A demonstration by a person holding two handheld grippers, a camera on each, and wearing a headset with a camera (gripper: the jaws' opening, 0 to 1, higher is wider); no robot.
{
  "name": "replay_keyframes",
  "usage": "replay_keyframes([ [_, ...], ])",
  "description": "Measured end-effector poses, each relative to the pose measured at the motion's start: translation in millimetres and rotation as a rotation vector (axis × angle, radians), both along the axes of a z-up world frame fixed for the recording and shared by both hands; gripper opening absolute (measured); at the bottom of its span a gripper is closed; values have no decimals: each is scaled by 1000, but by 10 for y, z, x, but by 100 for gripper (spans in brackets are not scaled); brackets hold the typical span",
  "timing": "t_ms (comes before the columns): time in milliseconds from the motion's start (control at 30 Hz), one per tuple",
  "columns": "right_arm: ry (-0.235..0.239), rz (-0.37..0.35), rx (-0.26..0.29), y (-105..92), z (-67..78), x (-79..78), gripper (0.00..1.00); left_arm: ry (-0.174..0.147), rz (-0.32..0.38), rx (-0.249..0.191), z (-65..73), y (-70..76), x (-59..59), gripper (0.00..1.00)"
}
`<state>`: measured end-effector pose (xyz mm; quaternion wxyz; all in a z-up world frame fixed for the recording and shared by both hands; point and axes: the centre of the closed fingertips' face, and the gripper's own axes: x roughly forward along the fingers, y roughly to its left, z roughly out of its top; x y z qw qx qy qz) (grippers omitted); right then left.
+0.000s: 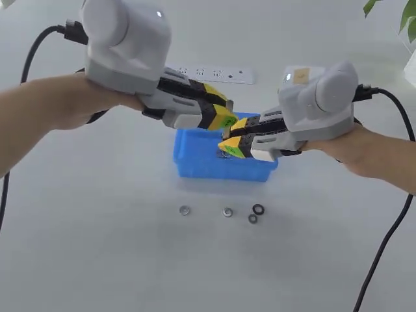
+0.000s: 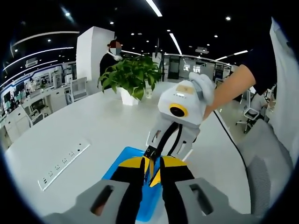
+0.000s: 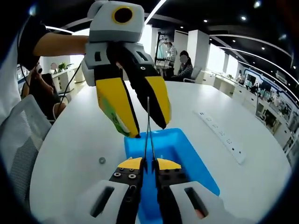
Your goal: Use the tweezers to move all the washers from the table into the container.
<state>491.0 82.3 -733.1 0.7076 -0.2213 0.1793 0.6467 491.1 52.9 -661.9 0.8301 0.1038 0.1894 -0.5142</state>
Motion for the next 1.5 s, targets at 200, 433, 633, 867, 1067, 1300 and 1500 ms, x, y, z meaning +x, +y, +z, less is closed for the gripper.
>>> replay_keyframes([
  [200,3,9,0,12,0,-16,11,-10,-11,29,-3,7,-14,9],
  [433,12,9,11,34,36,-28,12,-88,-15,80,38,-9,-11,5],
  [633,10,7,16,54,66,-27,12,-87,-23,72,72,-28,-43,5],
  [867,8,6,18,39,95,-49,12,-71,-12,46,95,10,-19,5],
  [1067,11,-24,26,8,150,19,13,-98,-7,50,113,23,30,5],
  [1300,-9,-44,16,-17,168,58,18,-110,20,38,166,59,92,5],
  [1500,9,-97,55,-92,273,98,21,-111,49,29,208,119,107,5],
])
